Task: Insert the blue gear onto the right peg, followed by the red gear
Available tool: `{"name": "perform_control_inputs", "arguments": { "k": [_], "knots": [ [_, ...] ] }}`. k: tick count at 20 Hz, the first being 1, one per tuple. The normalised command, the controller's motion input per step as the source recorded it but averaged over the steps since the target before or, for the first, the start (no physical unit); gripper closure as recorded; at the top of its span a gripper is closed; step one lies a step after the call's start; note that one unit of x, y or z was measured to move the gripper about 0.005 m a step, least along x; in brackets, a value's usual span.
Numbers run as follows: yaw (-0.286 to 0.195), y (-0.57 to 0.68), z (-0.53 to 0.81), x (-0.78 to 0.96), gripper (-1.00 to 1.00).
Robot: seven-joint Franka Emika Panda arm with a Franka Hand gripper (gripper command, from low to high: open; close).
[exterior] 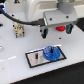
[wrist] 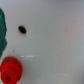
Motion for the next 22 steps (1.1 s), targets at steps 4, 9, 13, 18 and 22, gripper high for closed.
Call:
{"name": "perform_control_inputs", "arguments": {
  "k": [4, 9, 13, 18, 22],
  "knots": [
    [0.0, 0.48, 0.0, -0.54, -1.0],
    [0.0, 0.44, -0.02, -0.48, -1.0],
    [0.0, 0.4, -0.08, -0.42, -1.0],
    [0.0, 0.29, -0.13, -0.43, -1.0],
    [0.0, 0.14, -0.27, -0.44, -1.0]
  ]
}}
